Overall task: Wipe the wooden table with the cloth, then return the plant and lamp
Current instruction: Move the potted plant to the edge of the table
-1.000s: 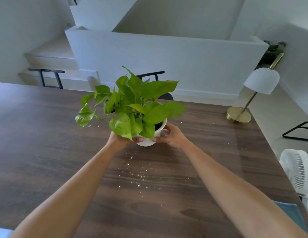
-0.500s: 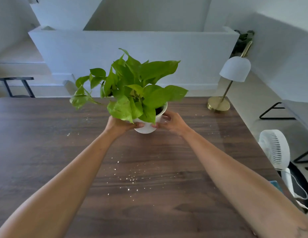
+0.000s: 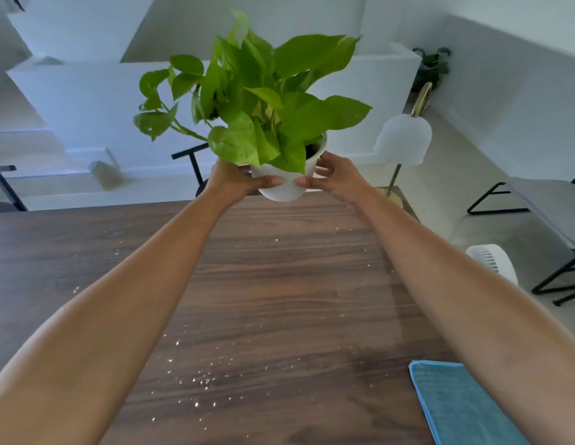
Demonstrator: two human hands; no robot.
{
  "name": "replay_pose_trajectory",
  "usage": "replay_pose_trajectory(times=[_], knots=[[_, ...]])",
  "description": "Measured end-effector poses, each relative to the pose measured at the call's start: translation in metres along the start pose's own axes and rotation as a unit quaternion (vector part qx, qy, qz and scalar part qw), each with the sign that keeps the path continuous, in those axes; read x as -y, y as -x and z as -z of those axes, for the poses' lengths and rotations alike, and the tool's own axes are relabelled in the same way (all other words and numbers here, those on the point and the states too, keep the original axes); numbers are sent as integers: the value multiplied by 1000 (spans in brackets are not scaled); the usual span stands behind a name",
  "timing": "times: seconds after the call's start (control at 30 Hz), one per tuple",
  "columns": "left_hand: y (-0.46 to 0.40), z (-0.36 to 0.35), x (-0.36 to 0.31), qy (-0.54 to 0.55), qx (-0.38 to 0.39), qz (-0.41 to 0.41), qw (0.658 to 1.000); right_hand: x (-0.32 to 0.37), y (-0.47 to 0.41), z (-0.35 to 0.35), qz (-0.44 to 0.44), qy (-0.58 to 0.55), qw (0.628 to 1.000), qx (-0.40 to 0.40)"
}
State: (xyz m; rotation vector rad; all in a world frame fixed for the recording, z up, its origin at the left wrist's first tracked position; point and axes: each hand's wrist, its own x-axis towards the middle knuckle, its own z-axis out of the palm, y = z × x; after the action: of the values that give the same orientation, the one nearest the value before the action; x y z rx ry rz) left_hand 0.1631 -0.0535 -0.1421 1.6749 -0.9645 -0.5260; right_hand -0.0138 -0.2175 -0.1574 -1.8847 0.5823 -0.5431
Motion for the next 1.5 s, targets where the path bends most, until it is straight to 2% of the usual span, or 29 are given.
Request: replay_pose_trajectory(times=[0.17, 0.5, 0.67, 1.1, 1.23, 1.37, 1.5], knots=[[-32, -25, 15, 6, 11, 15, 1000, -27, -23, 17, -21, -13, 1000, -3], [-51, -68, 94, -17, 14, 69, 997, -102, -29, 15, -92, 2, 996, 14], [-51, -79, 114, -8, 17, 104, 994, -118, -26, 9, -84, -13, 996, 37], [-45, -80, 107, -63, 21, 103, 992, -114, -12, 1, -116, -21, 993, 27], [-29, -81, 93, -108, -11, 111, 988, -108, -1, 0, -138, 37, 990, 0], [4, -83, 80, -136, -5, 136, 981, -93, 24, -2, -164, 111, 980, -26], [47, -82, 81, -139, 24, 136, 981, -89, 65, -13, -186, 139, 972, -32]])
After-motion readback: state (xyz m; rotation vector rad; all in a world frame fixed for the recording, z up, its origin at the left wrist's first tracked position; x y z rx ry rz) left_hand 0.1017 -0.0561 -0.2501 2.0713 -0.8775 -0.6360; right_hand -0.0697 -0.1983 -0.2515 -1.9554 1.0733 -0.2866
